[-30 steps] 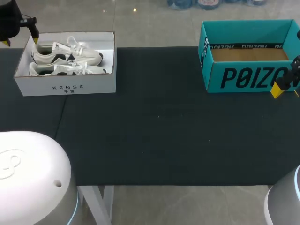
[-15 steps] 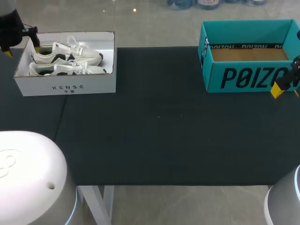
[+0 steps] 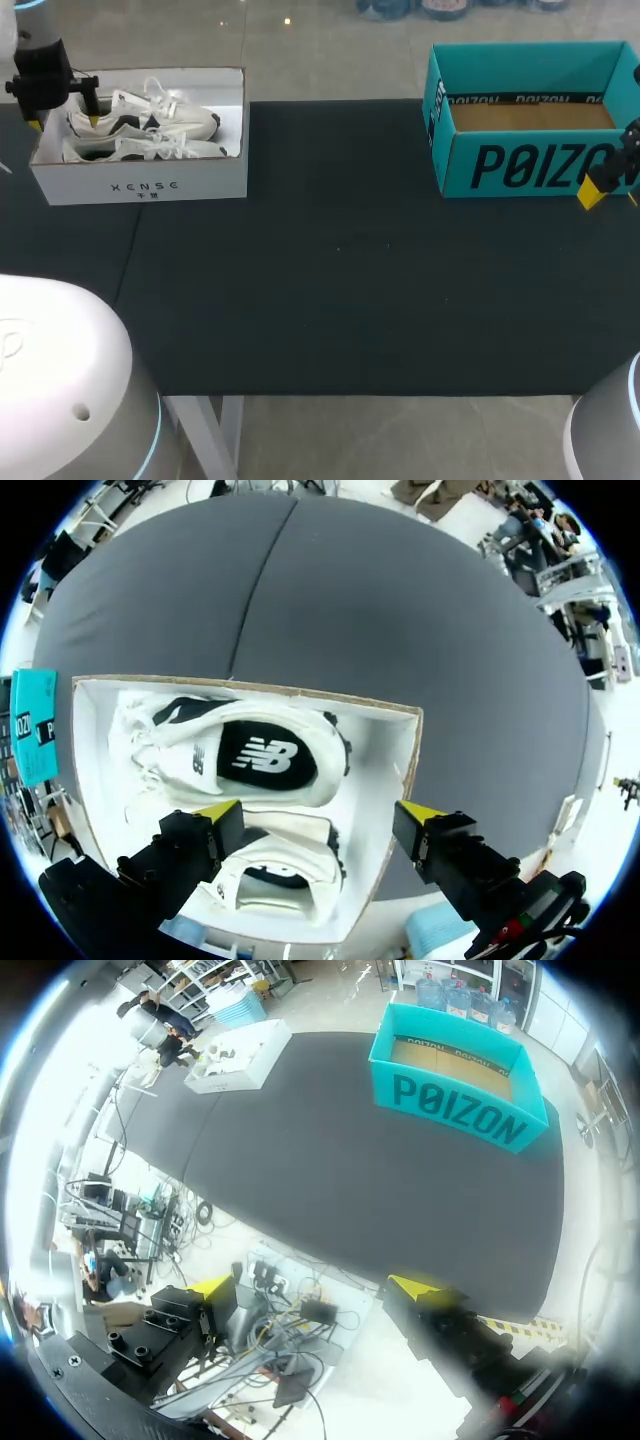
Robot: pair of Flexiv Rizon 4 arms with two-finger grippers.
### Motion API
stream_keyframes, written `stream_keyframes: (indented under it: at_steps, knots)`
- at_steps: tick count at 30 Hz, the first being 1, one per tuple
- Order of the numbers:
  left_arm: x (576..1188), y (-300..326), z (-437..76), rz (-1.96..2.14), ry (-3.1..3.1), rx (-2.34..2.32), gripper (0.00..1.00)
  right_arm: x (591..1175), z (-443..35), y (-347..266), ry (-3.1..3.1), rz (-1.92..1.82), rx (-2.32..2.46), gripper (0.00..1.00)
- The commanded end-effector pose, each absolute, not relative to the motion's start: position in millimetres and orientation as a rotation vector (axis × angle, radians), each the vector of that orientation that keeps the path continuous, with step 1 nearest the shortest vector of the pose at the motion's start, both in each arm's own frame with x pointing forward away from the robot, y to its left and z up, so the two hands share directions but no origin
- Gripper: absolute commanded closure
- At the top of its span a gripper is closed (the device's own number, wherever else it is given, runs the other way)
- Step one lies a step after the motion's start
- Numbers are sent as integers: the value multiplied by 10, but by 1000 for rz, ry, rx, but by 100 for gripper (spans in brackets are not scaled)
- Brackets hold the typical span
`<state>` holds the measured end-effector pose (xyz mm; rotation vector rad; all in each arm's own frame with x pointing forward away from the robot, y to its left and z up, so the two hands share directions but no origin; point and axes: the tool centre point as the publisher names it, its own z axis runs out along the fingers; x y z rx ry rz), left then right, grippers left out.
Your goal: Take the shoe out of the shoebox, open the shoe tongue, remove and reinsert the insole, then place the shoe into the shoebox
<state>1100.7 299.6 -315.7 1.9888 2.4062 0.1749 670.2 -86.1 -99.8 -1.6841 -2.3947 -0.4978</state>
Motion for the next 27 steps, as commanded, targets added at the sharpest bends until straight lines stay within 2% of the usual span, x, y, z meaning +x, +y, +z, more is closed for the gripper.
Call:
stream_keyframes:
  at_steps: [1,13,15,17,18,20,27]
  knots:
    - [11226,3014,-3361,101,2436,2008,0,6724,-996,-854,-2393,-492,-1683,0]
    - [11350,2994,-3599,92,2435,1995,0,6724,-996,-854,-2393,-492,-1683,0]
    - [11372,2990,-3608,93,2438,1994,23,6724,-996,-854,-2393,-492,-1683,0]
    - [11394,2980,-3611,97,2438,1992,53,6724,-996,-854,-2393,-492,-1683,0]
    - [11404,2976,-3609,98,2438,1991,62,6724,-996,-854,-2393,-492,-1683,0]
    - [11418,2966,-3603,101,2438,1990,100,6724,-996,-854,-2393,-492,-1683,0]
    - [11402,2938,-3618,105,2423,1990,100,6724,-996,-854,-2393,-492,-1683,0]
